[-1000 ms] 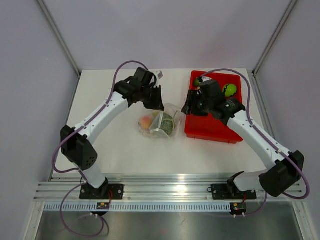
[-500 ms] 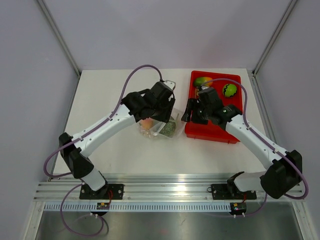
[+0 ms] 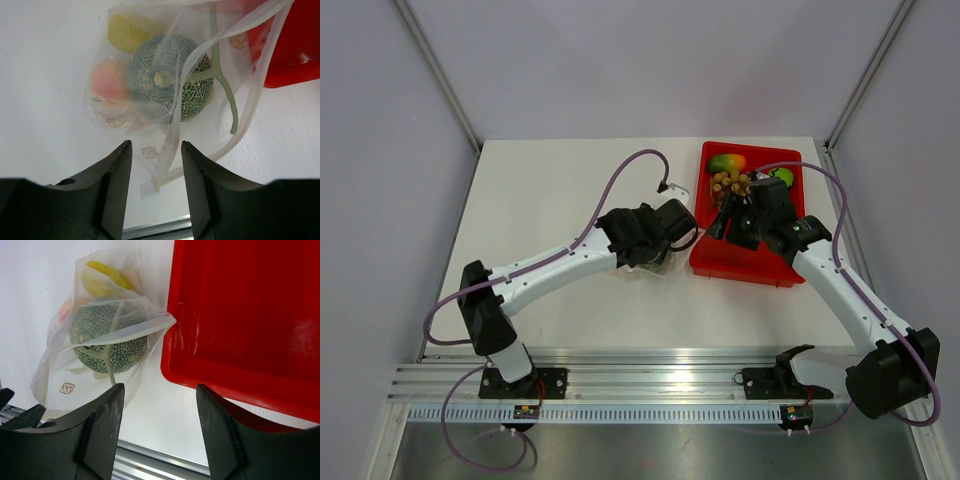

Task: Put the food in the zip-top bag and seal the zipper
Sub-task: Zip the zipper food storage bag at the center of the board.

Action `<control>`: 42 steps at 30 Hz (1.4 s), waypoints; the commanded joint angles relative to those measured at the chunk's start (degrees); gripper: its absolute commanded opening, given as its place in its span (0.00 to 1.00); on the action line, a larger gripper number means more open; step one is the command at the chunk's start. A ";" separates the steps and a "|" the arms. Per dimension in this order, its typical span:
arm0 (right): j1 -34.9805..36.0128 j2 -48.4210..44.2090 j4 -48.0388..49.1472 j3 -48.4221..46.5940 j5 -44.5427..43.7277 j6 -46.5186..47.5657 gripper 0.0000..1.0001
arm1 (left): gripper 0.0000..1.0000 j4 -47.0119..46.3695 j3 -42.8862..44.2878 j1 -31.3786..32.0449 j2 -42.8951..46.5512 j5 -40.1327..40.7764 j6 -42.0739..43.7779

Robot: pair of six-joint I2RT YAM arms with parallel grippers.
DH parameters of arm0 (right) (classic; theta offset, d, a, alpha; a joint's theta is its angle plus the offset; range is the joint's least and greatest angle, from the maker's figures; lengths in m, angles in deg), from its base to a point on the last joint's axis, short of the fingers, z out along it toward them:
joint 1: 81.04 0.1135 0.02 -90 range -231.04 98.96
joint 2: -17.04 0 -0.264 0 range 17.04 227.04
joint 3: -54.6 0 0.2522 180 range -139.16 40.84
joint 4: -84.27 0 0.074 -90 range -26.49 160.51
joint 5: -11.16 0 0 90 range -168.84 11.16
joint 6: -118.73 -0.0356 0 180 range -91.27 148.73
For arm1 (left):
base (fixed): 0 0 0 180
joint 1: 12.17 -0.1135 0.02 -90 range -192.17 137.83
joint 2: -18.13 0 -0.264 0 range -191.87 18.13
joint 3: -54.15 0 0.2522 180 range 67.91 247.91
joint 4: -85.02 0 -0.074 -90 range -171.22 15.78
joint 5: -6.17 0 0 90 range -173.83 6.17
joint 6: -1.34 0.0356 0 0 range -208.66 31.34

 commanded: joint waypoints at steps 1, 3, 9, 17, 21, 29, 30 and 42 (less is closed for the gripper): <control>-1.13 -1.99 0.42 0.74 1.27 0.84 0.67 | 0.45 -1.69 -0.07 0.61 -2.51 5.41 0.49; -1.57 -2.26 0.50 1.00 1.45 0.75 0.67 | 0.42 -1.16 0.11 0.61 -3.48 6.72 0.67; -2.62 -1.99 1.03 0.92 2.41 0.92 0.67 | 0.44 -0.89 -0.68 0.61 -3.05 7.43 0.23; -2.80 -1.81 1.21 1.09 3.03 0.84 0.67 | 0.42 -0.81 -2.52 0.61 -3.40 7.25 -0.38; -2.80 -2.08 1.03 1.44 2.77 0.75 0.67 | 0.18 -0.29 -3.76 0.61 -2.25 6.91 -1.44; -2.89 -0.94 2.08 1.27 5.13 0.92 0.67 | 0.00 -0.98 0.63 -1.40 4.95 -6.68 -0.13; -2.89 -0.85 2.09 1.27 5.49 1.01 0.66 | 0.00 -2.29 0.72 -2.45 6.00 -8.64 0.14; -2.89 -5.68 6.83 2.85 11.11 6.54 0.65 | 0.00 -8.80 1.95 -16.95 9.97 -35.72 4.71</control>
